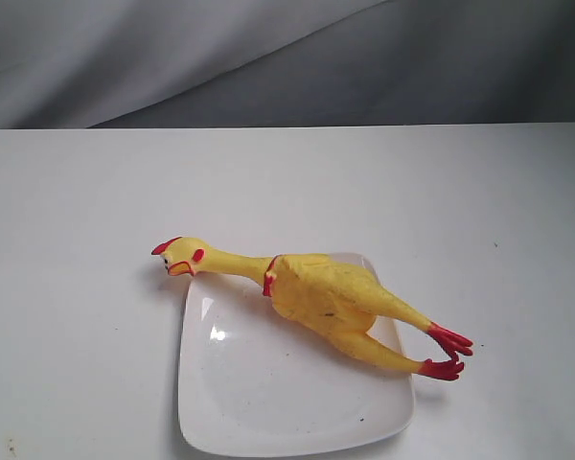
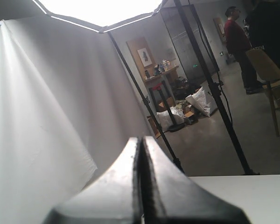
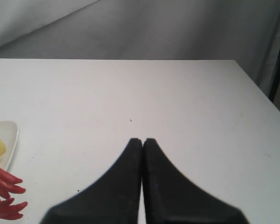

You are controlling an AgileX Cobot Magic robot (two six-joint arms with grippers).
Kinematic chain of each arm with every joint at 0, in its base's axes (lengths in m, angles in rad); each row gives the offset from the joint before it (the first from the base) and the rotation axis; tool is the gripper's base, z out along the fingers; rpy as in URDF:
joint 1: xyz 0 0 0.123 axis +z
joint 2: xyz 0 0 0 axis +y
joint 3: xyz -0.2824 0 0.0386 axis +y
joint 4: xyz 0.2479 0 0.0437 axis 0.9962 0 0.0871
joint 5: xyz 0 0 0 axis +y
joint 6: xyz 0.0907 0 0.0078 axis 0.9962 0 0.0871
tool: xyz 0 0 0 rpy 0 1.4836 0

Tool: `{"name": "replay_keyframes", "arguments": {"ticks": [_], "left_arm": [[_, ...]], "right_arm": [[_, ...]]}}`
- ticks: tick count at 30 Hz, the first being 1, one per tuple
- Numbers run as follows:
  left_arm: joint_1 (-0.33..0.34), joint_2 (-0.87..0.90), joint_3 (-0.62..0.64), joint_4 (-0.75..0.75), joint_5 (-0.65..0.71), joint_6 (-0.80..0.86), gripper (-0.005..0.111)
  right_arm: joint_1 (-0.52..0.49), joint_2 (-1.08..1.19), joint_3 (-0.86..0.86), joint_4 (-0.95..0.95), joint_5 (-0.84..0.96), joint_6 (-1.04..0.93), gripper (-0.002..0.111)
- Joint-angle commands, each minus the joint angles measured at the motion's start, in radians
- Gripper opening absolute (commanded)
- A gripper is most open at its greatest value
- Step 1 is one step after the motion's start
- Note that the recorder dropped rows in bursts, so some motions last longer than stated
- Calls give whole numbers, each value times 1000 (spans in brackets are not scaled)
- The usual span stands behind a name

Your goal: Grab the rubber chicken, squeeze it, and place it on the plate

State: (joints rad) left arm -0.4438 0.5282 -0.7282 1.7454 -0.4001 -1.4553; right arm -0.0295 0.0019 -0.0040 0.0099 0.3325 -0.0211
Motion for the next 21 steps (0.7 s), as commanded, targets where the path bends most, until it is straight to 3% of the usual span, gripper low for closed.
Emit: {"name": "replay_keyframes", "arguments": {"ticks": [1,8,11,14,21], "left_arm": [[-3,-2,2,-1,11,-8,0],[0,-2,2,-1,11,-8,0],[58,-44,2,-1,2,-8,0],[234,-175,2,-1,12,-6,0],[524,-425,2,-1,60,-19,0]], "right_arm": [[-8,-2,4,5,0,3,0],[-8,-2,4,5,0,3,0],[-8,-2,4,5,0,3,0],[-8,-2,4,5,0,3,0],[-8,-2,4,5,0,3,0]]}}
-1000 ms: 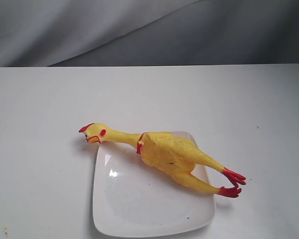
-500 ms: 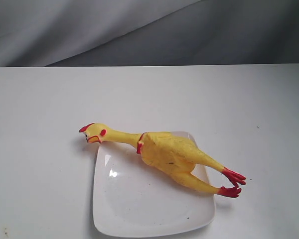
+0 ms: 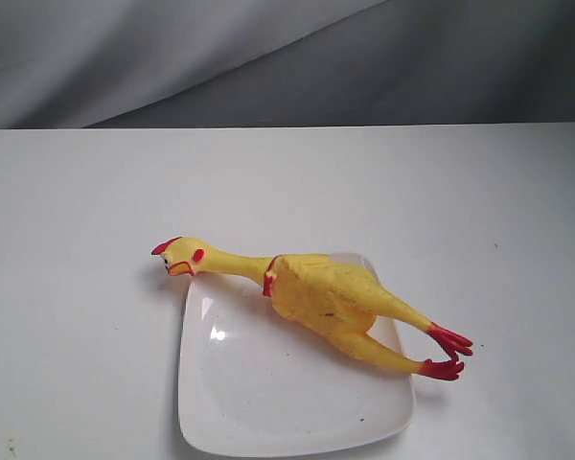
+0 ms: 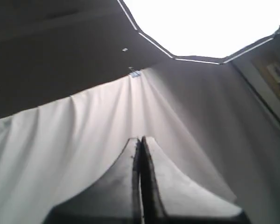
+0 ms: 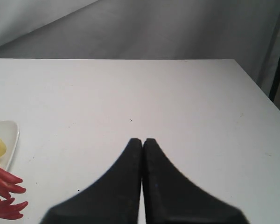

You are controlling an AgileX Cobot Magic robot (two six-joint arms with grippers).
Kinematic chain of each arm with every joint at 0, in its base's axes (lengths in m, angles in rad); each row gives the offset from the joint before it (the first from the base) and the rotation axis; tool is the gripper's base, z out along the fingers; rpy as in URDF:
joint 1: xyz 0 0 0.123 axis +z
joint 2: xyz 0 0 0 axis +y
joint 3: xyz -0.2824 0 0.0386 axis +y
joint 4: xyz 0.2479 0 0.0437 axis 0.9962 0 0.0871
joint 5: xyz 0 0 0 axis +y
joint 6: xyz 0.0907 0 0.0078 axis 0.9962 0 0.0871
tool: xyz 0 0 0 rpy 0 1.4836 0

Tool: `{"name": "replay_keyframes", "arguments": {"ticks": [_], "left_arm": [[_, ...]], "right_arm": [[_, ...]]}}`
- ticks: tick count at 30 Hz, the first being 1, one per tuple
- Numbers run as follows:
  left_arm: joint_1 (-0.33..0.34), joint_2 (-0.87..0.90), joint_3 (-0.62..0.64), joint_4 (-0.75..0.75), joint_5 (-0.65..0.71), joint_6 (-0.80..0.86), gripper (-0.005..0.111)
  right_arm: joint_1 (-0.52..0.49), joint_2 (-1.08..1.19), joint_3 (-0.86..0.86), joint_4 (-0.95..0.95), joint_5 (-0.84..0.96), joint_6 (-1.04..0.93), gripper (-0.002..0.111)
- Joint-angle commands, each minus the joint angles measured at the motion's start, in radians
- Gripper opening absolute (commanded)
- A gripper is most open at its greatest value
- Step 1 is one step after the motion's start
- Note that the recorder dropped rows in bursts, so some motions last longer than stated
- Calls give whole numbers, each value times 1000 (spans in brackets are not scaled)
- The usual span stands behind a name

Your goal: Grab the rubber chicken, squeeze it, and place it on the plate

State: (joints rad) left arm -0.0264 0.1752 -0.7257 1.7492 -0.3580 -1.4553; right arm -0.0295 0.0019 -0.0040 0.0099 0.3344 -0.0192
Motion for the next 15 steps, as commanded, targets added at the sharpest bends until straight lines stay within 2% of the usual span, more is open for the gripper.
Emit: {"name": "replay_keyframes", "arguments": {"ticks": [1,5,15], "left_arm": [[150,-99,-1,-5,18,-38,0],[218,-175,0,-5,18,-63,0],[225,-175,27,-5,26,-116,0]], "right_arm": [[-8,-2,4,5,-2,1,0],[-8,-2,4,5,-2,1,0],[-8,-2,4,5,-2,1,0]]}}
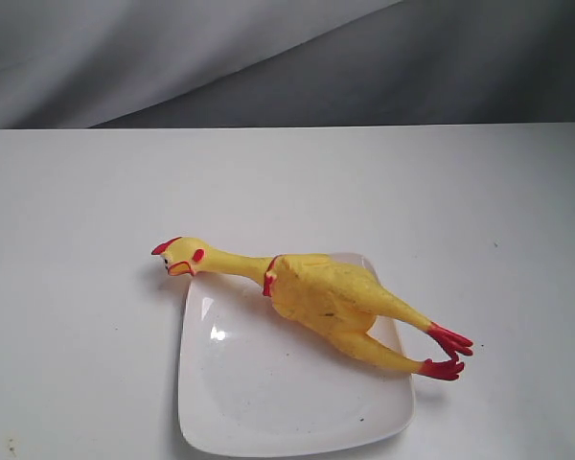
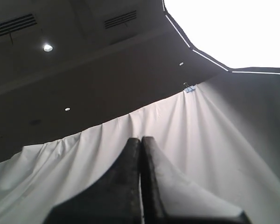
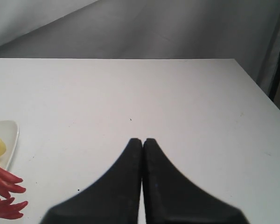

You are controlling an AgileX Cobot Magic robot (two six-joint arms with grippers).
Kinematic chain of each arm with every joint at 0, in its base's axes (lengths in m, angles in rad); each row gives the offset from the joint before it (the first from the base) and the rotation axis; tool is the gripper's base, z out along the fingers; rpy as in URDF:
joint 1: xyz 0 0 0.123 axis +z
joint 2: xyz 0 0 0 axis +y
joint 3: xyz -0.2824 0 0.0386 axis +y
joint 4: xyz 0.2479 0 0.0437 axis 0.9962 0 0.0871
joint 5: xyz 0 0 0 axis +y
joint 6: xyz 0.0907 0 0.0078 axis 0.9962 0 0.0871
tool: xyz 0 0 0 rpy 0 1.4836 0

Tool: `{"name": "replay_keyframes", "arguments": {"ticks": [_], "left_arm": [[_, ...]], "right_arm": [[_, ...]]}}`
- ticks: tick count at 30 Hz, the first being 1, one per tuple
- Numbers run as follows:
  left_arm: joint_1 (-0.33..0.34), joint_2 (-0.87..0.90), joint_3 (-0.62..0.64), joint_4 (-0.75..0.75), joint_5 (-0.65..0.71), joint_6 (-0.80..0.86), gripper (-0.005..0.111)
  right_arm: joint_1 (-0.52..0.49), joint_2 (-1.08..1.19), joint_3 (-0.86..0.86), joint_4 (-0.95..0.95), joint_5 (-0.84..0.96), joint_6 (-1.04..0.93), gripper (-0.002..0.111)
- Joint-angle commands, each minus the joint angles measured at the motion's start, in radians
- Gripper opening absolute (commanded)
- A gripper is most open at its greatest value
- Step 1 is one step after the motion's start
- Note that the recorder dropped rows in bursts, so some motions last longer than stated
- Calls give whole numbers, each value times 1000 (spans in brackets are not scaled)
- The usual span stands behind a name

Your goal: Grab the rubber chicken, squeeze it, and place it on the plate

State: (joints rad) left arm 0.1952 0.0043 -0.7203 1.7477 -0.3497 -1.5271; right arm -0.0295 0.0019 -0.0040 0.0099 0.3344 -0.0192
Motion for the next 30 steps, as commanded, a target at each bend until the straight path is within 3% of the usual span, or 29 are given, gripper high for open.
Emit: {"name": "replay_keyframes", "arguments": {"ticks": [1,19,21,28,30], "left_arm": [[3,-4,31,-3,17,-49,0],[3,-4,54,-20,57,-67,0],[3,-4,54,-157,70,50,0],[3,-4,54,-1174,148,876,0],[3,-4,54,-1384,202,1086,0]], "right_arm": [[-8,-2,4,5,-2,1,0],[-8,-2,4,5,-2,1,0],[-8,-2,4,5,-2,1,0],[-8,-2,4,5,-2,1,0],[-8,-2,4,5,-2,1,0]]}}
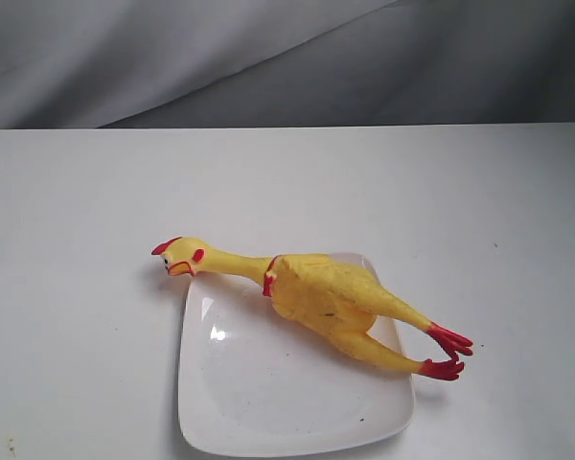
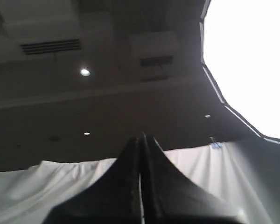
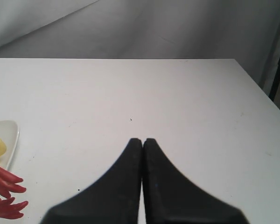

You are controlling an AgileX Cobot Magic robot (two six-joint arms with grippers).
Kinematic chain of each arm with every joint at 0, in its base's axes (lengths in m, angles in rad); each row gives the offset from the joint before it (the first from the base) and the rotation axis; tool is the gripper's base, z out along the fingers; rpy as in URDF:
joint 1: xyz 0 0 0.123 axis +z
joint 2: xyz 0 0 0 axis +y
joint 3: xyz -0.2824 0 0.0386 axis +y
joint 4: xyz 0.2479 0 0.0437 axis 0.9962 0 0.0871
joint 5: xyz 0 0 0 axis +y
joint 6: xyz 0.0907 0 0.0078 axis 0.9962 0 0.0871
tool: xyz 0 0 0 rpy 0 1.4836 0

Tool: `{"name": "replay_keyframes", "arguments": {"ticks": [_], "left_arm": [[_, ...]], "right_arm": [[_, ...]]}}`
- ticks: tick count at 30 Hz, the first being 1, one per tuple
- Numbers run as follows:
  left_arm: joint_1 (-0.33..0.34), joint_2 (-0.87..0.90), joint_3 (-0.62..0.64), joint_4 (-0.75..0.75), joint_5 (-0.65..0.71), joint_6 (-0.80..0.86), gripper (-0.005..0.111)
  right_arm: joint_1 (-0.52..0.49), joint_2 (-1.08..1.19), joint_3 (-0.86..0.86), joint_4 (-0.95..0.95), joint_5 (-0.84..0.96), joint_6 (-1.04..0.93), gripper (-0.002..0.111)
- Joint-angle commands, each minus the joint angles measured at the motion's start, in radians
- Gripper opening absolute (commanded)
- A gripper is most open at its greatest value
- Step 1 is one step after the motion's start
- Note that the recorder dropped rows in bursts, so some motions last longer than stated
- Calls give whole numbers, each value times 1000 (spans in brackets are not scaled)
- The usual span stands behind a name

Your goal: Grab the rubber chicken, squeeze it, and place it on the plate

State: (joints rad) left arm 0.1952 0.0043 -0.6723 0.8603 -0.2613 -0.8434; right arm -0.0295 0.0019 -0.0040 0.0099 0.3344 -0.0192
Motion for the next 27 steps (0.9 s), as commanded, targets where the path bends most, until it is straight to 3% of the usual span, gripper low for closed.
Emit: {"name": "replay_keyframes", "arguments": {"ticks": [1,4,7,18,27], "left_arm": [[3,-4,6,-615,148,515,0],[3,-4,6,-860,246,807,0],[3,-4,6,-931,318,924,0],[3,-4,9,-887,440,865,0],[3,-4,108,-866,454,795,0]], "right_arm": [[-8,-2,4,5,-2,1,0],[-8,-2,4,5,-2,1,0],[-8,-2,4,5,-2,1,0],[-8,-2,4,5,-2,1,0],[-8,-2,4,5,-2,1,0]]}}
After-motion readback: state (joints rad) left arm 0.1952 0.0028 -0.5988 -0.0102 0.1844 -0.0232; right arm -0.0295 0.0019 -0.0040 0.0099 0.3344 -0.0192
